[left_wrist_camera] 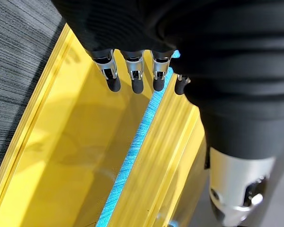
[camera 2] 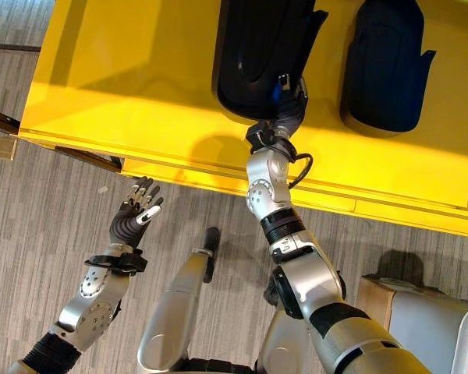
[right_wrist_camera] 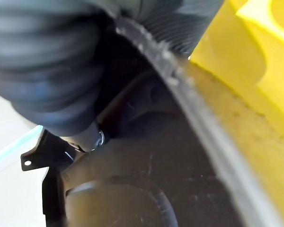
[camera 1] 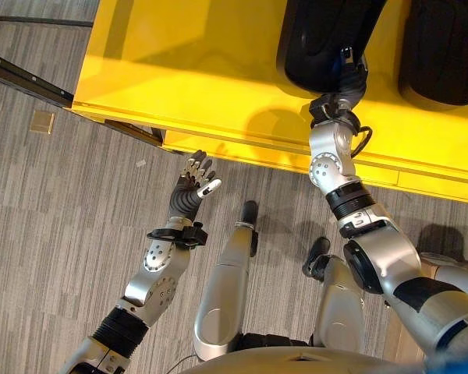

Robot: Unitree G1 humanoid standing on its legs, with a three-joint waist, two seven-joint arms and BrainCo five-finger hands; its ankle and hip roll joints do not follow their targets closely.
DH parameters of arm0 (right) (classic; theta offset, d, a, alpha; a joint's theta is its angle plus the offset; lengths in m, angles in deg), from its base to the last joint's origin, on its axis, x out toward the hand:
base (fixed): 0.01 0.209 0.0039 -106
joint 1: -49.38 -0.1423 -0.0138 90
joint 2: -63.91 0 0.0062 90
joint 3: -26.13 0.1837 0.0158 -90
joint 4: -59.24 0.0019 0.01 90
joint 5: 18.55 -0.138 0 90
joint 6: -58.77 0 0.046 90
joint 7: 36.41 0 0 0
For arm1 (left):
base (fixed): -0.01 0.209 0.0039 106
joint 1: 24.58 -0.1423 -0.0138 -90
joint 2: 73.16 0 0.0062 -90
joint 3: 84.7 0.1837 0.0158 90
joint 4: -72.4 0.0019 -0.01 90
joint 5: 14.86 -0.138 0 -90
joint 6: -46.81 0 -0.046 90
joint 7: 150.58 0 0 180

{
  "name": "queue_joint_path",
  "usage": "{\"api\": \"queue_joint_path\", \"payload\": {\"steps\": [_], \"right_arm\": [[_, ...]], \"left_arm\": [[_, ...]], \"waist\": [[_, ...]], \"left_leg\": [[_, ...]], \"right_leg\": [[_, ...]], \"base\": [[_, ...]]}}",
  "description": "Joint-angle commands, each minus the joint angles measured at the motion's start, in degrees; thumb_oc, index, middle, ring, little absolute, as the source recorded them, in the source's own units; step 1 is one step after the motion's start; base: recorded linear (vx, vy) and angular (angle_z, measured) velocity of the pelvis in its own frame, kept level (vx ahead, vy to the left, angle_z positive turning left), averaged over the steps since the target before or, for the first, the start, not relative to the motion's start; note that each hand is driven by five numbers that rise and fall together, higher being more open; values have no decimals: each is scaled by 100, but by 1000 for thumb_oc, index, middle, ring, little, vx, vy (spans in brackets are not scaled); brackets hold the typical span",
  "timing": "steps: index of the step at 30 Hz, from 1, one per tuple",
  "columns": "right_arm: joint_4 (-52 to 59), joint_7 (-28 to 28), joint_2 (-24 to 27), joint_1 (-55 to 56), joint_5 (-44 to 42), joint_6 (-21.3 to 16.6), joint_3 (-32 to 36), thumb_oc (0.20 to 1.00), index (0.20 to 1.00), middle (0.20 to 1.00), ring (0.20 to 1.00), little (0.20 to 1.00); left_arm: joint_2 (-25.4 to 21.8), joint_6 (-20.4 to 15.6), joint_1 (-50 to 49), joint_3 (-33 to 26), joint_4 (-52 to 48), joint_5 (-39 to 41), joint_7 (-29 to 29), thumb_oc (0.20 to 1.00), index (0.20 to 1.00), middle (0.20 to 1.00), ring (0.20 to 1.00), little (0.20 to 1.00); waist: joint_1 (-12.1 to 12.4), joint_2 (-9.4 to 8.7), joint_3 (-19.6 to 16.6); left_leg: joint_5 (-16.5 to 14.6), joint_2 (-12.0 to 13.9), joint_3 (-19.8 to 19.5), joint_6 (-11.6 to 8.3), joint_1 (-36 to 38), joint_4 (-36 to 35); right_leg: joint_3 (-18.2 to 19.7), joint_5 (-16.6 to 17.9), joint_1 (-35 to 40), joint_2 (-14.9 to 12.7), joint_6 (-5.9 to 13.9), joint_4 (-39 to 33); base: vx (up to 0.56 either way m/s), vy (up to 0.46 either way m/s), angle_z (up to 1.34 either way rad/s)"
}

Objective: Move parts from the plastic box to the shelf.

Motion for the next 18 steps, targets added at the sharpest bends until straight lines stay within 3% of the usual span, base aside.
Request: {"api": "queue_joint_path", "payload": {"steps": [1, 2, 3, 4, 5, 6, 18], "right_arm": [[-546, -376, -360, 797, -530, 266, 61, 300, 300, 300, 300, 300], [-541, -380, -360, 800, -526, 266, 60, 366, 366, 366, 366, 366], [-544, -372, -367, 817, -555, 253, 78, 517, 517, 517, 517, 517], [-533, -376, -352, 831, -535, 254, 74, 746, 746, 746, 746, 746], [-531, -378, -353, 832, -533, 255, 73, 900, 900, 900, 900, 900], [-500, -387, -352, 850, -523, 244, 63, 1000, 1000, 1000, 1000, 1000], [375, -458, -429, 1165, -462, 62, -47, 1000, 1000, 1000, 1000, 1000]], "left_arm": [[64, -317, -36, -110, -399, -169, -36, 1000, 1000, 1000, 1000, 1000], [64, -318, -36, -109, -399, -169, -36, 1000, 1000, 1000, 1000, 1000], [69, -313, -29, -98, -402, -164, -31, 1000, 1000, 1000, 1000, 1000], [63, -318, -40, -107, -396, -170, -35, 1000, 1000, 1000, 1000, 1000], [64, -318, -41, -108, -396, -170, -35, 1000, 1000, 1000, 1000, 1000], [64, -320, -48, -120, -392, -159, -33, 1000, 1000, 1000, 1000, 1000], [97, -299, -93, -174, -380, -185, -109, 1000, 1000, 1000, 1000, 1000]], "waist": [[213, 169, 139], [213, 169, 139], [208, 168, 139], [204, 163, 139], [203, 164, 139], [199, 161, 139], [113, 99, 139]], "left_leg": [[-739, 272, 164, -25, 116, 177], [-739, 272, 164, -25, 116, 177], [-740, 266, 161, -24, 118, 174], [-741, 270, 163, -23, 111, 184], [-742, 270, 162, -23, 111, 185], [-743, 271, 166, -22, 113, 185], [-737, 294, 204, -24, 144, 134]], "right_leg": [[240, 596, -155, -42, 70, -455], [240, 596, -155, -42, 70, -455], [247, 593, -158, -41, 70, -457], [245, 596, -158, -42, 73, -458], [245, 596, -157, -42, 73, -457], [246, 597, -156, -40, 74, -457], [289, 617, -165, -16, 70, -481]], "base": [[0, 0, 0], [0, 0, 0], [0, 0, 0], [0, 0, 0], [0, 0, 0], [0, 0, 0], [0, 0, 0]]}}
